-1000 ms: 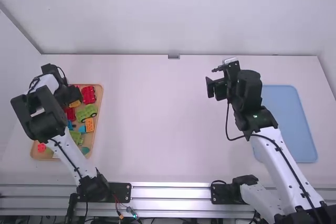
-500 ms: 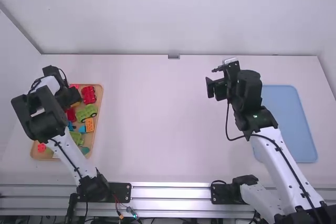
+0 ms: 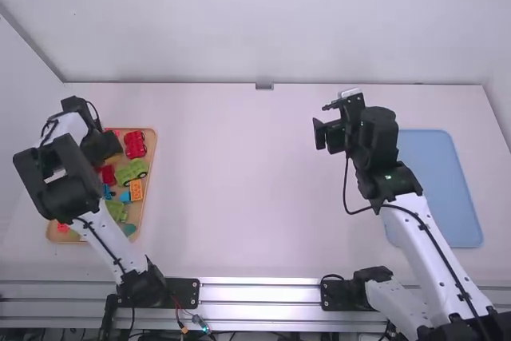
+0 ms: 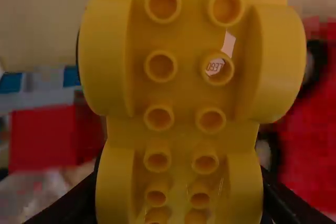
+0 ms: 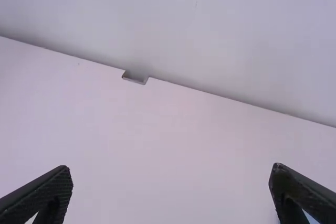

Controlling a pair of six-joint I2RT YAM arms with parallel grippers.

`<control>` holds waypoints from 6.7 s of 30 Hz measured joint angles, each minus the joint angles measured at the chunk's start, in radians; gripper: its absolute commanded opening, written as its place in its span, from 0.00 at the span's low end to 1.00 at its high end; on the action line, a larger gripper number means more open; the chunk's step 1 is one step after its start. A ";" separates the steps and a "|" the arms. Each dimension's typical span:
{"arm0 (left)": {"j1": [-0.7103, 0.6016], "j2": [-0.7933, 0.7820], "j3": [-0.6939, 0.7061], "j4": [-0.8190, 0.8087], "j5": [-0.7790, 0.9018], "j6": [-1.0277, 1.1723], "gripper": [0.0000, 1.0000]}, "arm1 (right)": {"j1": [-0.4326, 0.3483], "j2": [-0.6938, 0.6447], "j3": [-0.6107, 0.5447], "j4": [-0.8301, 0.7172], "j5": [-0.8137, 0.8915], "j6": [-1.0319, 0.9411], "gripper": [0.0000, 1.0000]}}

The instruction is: Assemble lego blocks to make yellow taxi

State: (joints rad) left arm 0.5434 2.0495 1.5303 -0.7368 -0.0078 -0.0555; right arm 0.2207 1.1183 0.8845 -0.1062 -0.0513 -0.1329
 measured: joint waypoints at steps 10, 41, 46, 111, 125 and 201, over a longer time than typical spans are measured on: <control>-0.254 -0.187 0.000 -0.220 0.108 0.229 0.16 | 0.000 0.000 0.000 -0.017 0.002 0.000 0.99; -1.182 -0.186 -0.439 0.244 -0.050 0.893 0.42 | 0.000 -0.288 0.001 -0.212 -0.006 0.001 0.99; -1.152 -0.186 -0.439 0.249 -0.038 0.872 0.80 | 0.000 -0.246 0.001 -0.203 -0.005 0.001 0.99; 0.291 -0.195 -0.297 0.052 0.073 0.504 0.61 | 0.000 -0.098 0.001 -0.005 -0.062 0.026 0.99; 0.303 -0.195 -0.295 0.046 0.074 0.592 0.39 | 0.000 -0.099 0.001 0.003 -0.061 0.029 0.99; 0.312 -0.192 -0.476 0.353 0.113 0.601 0.34 | 0.052 -0.099 0.001 0.020 -0.056 -0.005 0.99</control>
State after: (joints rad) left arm 0.8555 1.8572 1.0546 -0.3840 0.1051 0.5457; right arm 0.2726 1.0195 0.8856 -0.0864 -0.1070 -0.1383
